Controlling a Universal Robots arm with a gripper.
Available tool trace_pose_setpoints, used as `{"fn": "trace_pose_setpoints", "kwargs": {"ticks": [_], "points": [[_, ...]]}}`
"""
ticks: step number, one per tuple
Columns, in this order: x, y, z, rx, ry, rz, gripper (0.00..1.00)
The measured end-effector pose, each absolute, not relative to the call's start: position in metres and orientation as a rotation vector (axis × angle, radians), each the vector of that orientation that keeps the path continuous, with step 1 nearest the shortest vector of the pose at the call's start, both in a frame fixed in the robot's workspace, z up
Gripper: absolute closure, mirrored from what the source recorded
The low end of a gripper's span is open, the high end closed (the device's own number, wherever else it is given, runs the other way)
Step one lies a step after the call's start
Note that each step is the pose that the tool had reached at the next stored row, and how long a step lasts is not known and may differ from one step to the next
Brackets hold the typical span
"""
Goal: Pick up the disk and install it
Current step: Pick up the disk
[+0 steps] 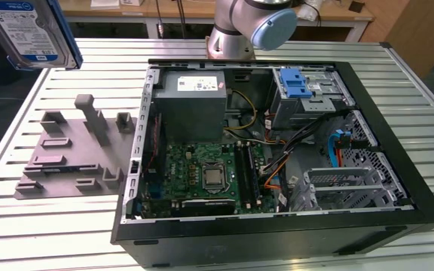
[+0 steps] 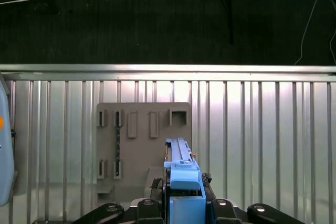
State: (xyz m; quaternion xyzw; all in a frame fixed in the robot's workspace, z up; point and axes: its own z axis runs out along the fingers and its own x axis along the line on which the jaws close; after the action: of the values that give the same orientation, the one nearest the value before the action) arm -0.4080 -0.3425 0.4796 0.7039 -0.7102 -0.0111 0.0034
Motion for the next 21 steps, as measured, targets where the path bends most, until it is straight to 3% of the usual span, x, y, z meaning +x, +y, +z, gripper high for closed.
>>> {"fn": "trace_pose_setpoints", "kwargs": {"ticks": [21], "points": [[-0.3990,-0.3425,0.4798,2.207,-2.226,-0.035,0.64]]}}
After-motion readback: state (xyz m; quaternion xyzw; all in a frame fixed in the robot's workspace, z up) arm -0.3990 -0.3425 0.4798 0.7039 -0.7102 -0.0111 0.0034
